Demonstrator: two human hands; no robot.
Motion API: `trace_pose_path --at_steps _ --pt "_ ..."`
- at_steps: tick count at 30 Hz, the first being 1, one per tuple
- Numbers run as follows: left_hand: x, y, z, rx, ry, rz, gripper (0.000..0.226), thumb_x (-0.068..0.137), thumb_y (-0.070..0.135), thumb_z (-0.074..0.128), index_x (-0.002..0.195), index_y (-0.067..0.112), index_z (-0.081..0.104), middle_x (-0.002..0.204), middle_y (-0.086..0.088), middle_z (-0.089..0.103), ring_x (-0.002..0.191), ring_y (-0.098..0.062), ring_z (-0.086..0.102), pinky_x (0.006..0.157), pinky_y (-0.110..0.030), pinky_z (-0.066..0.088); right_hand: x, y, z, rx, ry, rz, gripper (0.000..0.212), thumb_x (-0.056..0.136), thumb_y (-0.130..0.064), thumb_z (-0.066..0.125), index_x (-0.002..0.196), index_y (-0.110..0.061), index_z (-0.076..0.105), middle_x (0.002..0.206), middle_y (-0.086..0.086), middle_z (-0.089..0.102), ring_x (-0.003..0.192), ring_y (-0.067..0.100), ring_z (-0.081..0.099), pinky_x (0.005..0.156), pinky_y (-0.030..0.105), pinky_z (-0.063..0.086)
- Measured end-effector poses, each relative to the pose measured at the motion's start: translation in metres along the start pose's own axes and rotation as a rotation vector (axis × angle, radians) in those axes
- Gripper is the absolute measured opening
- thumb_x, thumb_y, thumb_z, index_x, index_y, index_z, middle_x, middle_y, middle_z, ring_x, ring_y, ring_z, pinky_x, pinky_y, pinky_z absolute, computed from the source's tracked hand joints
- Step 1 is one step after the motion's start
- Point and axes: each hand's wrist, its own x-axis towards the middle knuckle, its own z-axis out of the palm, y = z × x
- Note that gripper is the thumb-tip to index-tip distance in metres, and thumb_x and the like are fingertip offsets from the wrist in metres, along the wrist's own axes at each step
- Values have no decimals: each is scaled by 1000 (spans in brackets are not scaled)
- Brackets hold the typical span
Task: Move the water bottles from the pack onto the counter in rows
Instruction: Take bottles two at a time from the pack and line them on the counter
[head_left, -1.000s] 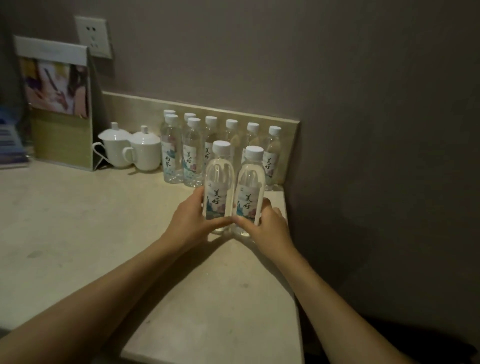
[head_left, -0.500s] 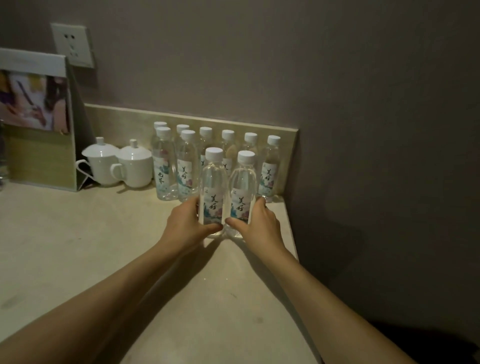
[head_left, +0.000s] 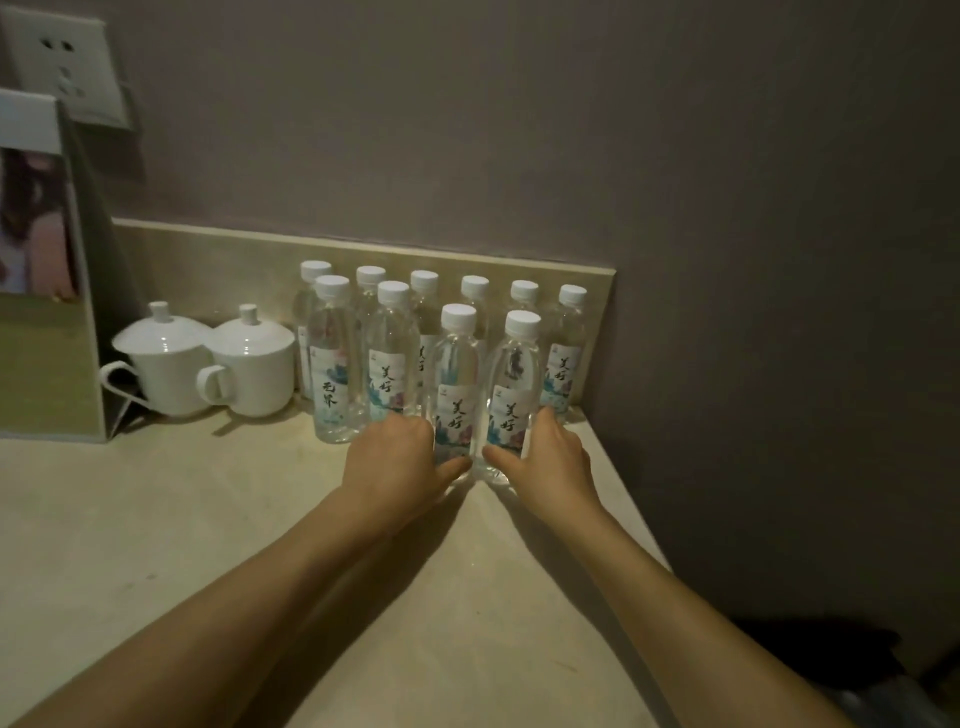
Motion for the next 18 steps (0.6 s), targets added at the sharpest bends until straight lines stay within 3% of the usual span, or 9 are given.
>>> trace_pose_path --at_steps 5,13,18 --pt "6 2 1 -27 -18 -14 52 84 58 61 106 12 69 98 -8 72 88 -24 68 77 -36 57 3 -7 7 -3 34 27 52 87 -39 67 121 -13 39 126 13 60 114 34 60 89 44 53" --pt "20 4 9 -68 -50 -82 44 87 49 63 105 9 69 97 -10 72 90 -26 68 82 -39 57 19 -10 17 82 46 25 53 86 -40 68 124 -16 39 127 9 60 115 31 60 91 49 54" --pt "26 9 14 -67 -38 -113 41 88 46 64 103 8 71 96 -11 72 88 -26 67 82 -39 57 28 -11 19 57 54 11 54 88 -39 66 126 -11 39 129 12 57 117 33 58 92 44 52"
